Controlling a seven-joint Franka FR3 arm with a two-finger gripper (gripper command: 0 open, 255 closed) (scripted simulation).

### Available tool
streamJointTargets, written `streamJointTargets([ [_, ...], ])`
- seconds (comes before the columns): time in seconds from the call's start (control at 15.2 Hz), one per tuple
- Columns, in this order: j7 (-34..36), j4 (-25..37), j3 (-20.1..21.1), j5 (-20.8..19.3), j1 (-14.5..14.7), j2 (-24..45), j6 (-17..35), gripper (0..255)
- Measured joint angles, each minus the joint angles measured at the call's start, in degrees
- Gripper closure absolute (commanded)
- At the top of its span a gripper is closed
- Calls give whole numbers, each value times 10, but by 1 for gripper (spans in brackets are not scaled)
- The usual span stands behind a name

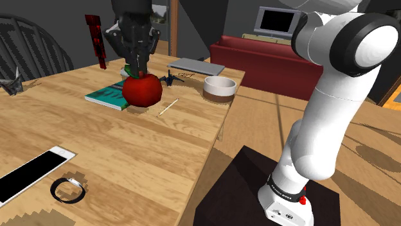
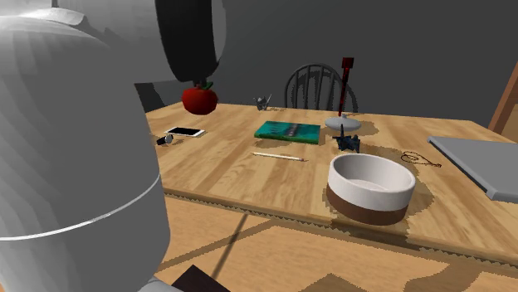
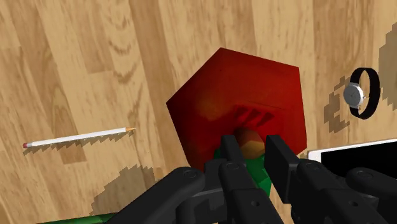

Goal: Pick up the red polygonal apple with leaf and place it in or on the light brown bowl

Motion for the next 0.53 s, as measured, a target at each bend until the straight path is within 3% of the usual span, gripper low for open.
streamJointTargets([
  [0.13,-5,6,-3,1,-3,-1,-7,255],
  [0.53,-95,-58,-53,29,-49,-71,-7,255],
])
